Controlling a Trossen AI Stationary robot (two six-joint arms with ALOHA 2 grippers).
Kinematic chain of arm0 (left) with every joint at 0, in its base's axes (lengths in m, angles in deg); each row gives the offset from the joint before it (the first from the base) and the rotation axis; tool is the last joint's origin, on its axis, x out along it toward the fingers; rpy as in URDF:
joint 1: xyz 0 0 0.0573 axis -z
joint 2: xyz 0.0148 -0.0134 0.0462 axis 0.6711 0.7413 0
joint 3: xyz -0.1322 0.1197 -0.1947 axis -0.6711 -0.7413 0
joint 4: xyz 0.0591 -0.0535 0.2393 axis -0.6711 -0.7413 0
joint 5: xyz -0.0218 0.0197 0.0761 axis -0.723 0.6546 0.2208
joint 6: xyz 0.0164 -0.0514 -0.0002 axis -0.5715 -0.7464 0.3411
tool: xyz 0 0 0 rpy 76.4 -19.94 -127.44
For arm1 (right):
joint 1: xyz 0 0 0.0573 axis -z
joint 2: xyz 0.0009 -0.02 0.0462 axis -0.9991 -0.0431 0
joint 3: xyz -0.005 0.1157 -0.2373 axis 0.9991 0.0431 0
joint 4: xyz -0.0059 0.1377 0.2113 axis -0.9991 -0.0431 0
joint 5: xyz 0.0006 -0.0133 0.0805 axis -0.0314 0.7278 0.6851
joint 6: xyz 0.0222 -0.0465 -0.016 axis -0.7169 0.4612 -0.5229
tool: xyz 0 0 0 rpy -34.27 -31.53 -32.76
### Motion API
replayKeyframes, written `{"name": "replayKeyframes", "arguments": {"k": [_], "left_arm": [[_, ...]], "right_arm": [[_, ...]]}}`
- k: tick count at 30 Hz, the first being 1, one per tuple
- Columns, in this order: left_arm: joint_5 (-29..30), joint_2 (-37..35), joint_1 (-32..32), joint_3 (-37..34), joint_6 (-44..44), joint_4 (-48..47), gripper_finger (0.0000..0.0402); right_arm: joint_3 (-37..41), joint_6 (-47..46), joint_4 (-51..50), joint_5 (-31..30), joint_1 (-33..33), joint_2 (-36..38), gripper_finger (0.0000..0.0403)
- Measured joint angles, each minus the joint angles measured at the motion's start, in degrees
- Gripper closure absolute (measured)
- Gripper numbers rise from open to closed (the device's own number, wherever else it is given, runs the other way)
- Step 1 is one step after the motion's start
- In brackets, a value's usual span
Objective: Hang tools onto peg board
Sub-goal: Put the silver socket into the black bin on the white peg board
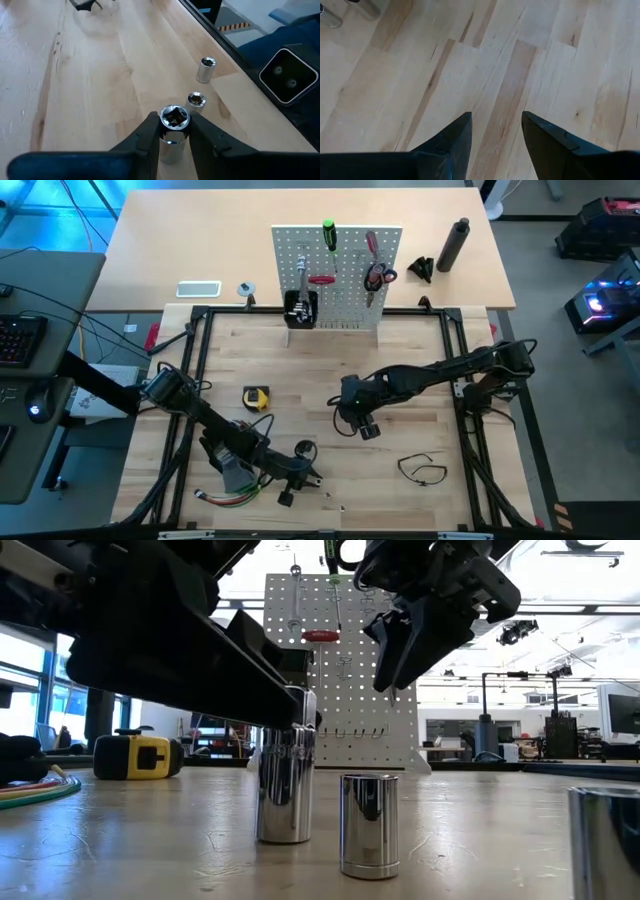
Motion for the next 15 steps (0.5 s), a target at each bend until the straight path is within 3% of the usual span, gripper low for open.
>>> {"name": "replayKeyframes", "arguments": {"k": [15], "left_arm": [[0.63, -0.02, -0.48, 0.0, 1.84, -0.14, 0.033]], "right_arm": [[0.0, -0.44, -0.36, -0.01, 0.0, 0.0, 0.0235]]}}
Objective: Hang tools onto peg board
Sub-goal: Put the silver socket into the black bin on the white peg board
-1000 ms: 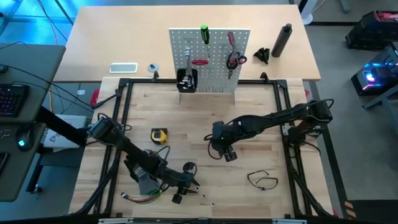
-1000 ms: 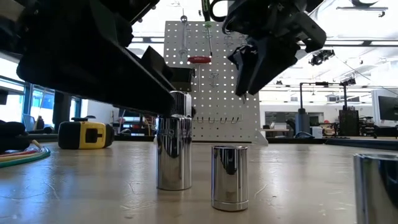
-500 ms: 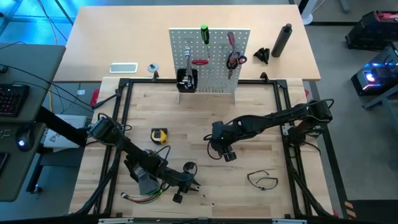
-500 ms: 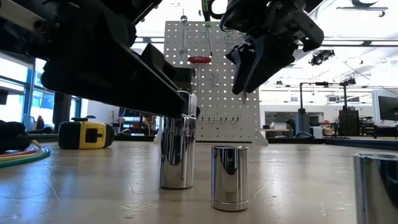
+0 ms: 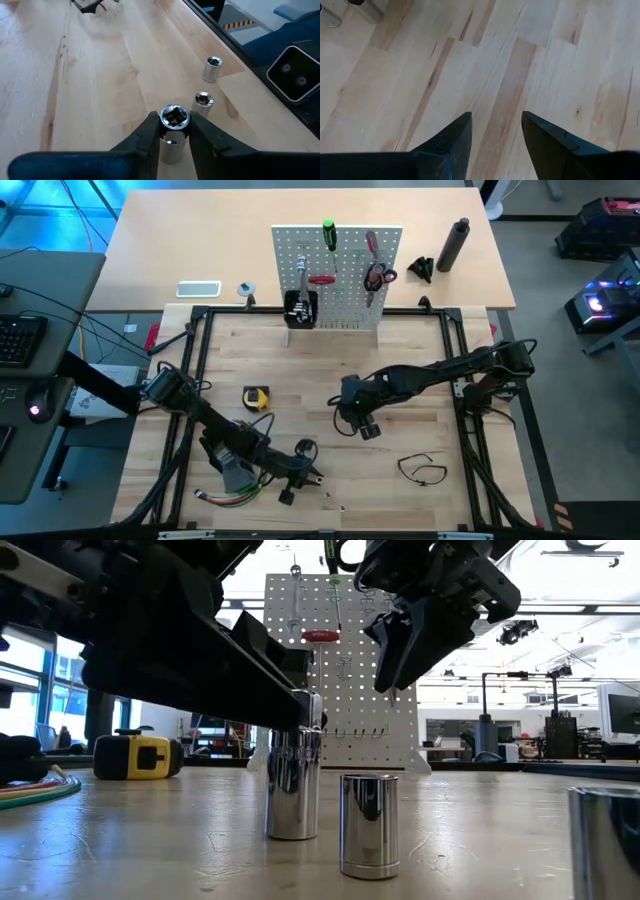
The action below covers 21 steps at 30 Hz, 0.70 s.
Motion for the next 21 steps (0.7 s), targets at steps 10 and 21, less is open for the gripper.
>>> {"name": "replayKeyframes", "arguments": {"k": [10, 21], "left_arm": [[1.1, -4.5, -1.89, -0.11, 2.67, -7.96, 0.033], [3.23, -15.53, -7.38, -0.09, 10.15, -22.28, 0.033]], "right_arm": [[-0.04, -1.41, -3.11, -0.06, 0.0, 0.04, 0.0235], [6.5, -1.95, -1.01, -0.19, 0.75, 0.09, 0.0235]]}}
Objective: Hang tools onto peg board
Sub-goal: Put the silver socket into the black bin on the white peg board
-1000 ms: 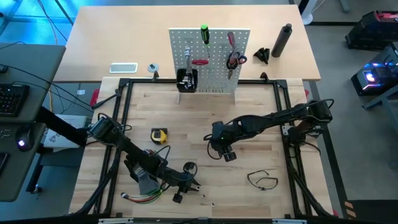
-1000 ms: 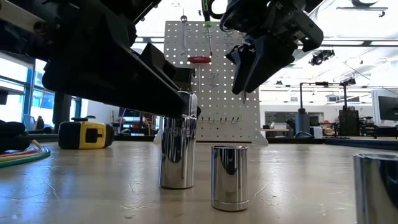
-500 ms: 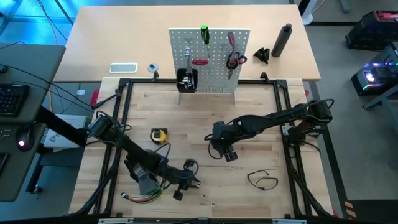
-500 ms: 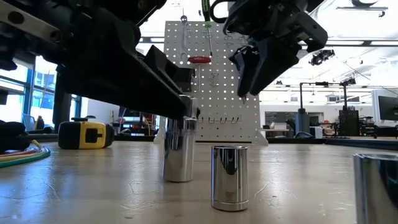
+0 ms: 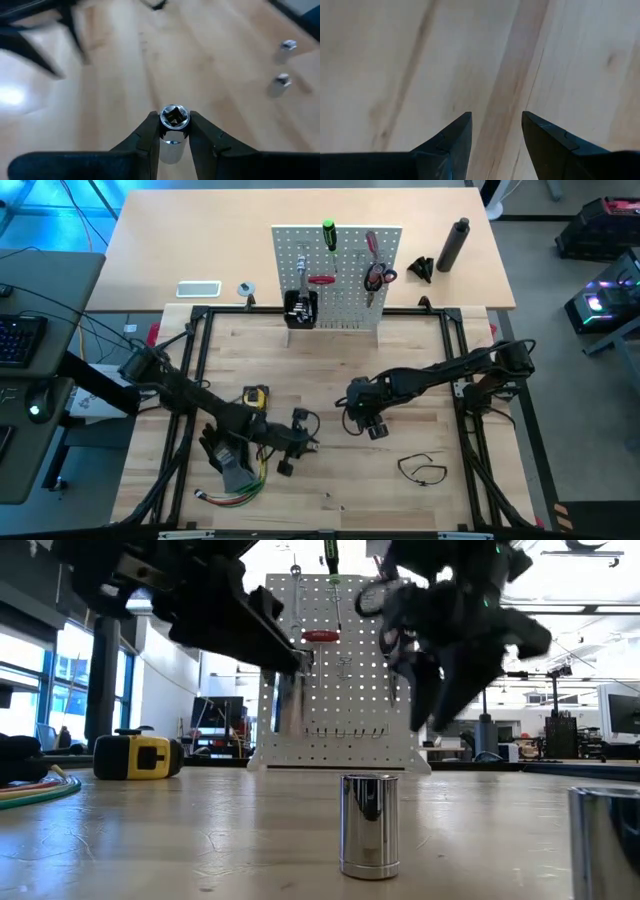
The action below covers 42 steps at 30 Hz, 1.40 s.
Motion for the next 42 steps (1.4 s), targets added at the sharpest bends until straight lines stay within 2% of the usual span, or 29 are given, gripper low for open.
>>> {"name": "replayKeyframes", "arguments": {"k": [9, 15, 20, 30, 37, 42], "left_arm": [[9.92, -15.4, -6.03, -0.02, 8.49, -10.47, 0.033], [18.14, -26.02, -11.98, -0.02, 16.83, -9.61, 0.033], [19.64, -30.97, -19.38, 0.0, 21.82, -6.7, 0.033], [13.6, -29.31, -35.31, 0.0, 26.26, -3.67, 0.033], [8.82, -25.42, -41.53, 0.0, 28.85, -3.51, 0.033], [8.26, -22.16, -43.48, 0.66, 29.7, -3.06, 0.033]], "right_arm": [[9.51, -4.93, 8.87, 0.36, 0.02, -0.02, 0.0235], [13.64, -7.58, 15.98, 1.59, 0.0, -0.02, 0.0235], [15.03, -8.13, 19.81, 1.61, -0.73, -0.02, 0.0235], [15.7, -8.94, 24.63, 1.63, -2.22, -0.02, 0.0235], [15.7, -9.66, 26.17, 1.54, -2.69, -0.02, 0.0235], [15.7, -9.94, 27.34, 1.5, -2.67, -0.02, 0.0235]]}}
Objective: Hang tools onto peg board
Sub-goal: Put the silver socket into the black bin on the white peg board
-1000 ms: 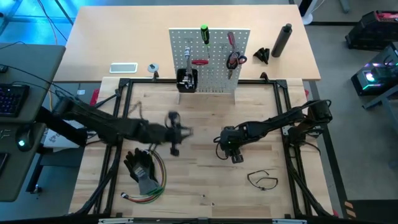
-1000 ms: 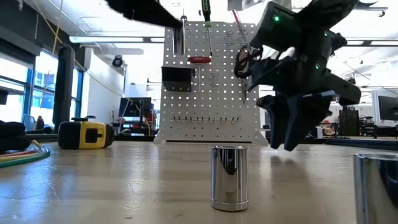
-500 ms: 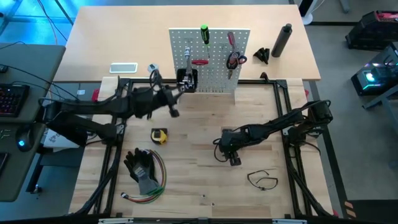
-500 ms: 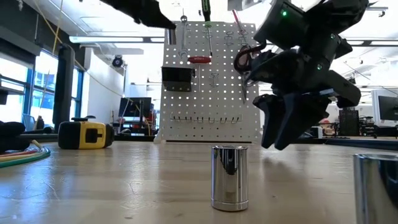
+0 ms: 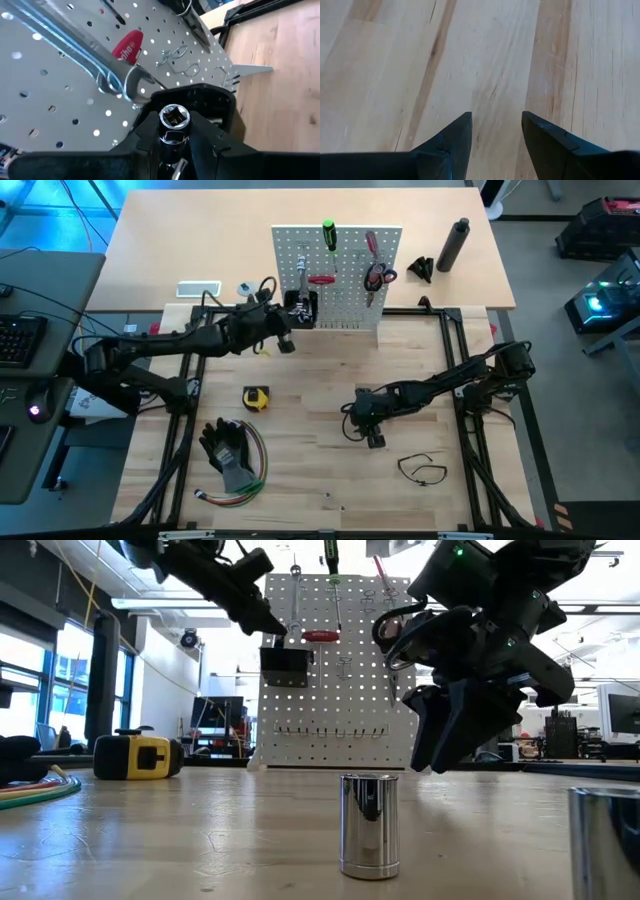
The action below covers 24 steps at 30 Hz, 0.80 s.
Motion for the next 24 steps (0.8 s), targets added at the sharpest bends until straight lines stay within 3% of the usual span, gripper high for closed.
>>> {"name": "replayKeyframes", "arguments": {"k": [9, 16, 24], "left_arm": [[-0.09, 6.05, -0.94, 6.37, 1.73, -2.6, 0.0313], [0.78, 9.75, -1.79, 13.25, 0.08, -12.48, 0.0298], [0.75, 9.64, -1.65, 14.29, -0.41, -14.61, 0.0292]], "right_arm": [[0.0, -0.64, 1.02, -0.04, 0.0, 0.0, 0.0235], [0.0, -1.03, 1.24, -0.13, 0.0, 0.0, 0.0235], [0.0, -0.81, 1.19, -0.11, -0.04, 0.0, 0.0235]]}}
